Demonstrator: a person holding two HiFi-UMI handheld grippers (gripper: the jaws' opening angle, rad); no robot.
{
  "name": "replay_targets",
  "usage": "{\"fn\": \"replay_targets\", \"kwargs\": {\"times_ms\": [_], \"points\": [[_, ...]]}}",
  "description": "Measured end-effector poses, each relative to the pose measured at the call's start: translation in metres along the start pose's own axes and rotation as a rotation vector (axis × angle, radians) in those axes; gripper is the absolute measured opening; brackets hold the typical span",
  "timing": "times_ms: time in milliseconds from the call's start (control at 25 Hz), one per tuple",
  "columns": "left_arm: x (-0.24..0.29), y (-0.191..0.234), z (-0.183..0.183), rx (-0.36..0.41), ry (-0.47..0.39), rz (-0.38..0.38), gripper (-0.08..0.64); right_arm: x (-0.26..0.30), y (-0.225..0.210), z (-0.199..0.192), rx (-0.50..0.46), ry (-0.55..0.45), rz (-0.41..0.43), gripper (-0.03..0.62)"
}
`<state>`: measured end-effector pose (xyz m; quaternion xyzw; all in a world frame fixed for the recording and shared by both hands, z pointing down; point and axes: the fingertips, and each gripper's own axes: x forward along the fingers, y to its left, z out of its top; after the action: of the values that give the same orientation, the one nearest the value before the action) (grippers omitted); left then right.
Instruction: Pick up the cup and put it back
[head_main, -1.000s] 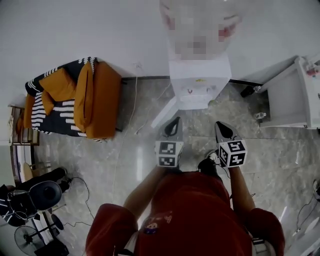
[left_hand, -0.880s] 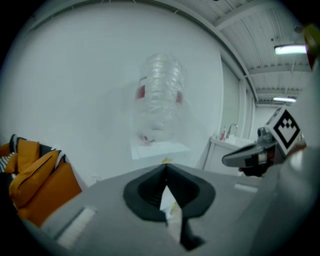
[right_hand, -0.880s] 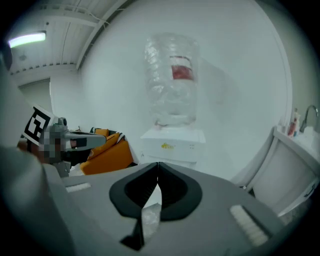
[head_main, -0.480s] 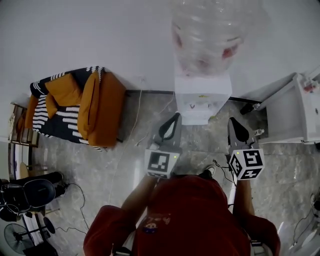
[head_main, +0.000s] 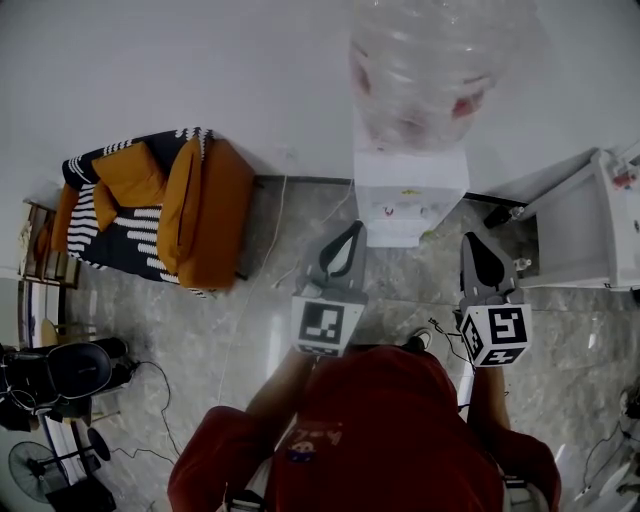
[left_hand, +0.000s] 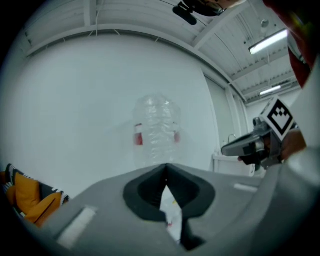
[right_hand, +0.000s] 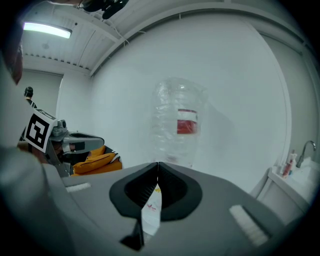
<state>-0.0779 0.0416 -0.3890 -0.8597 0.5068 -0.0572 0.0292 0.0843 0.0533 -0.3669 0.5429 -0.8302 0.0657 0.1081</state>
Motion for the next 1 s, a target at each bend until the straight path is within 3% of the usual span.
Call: {"fn": "replay_targets", "kwargs": {"times_ms": [1000], "points": [[0.009, -0.003, -0.002, -0.03, 0.024, -0.006, -0.002, -0.008, -0.016, 0.01, -0.034, -0.046, -0.019, 0.002]]}}
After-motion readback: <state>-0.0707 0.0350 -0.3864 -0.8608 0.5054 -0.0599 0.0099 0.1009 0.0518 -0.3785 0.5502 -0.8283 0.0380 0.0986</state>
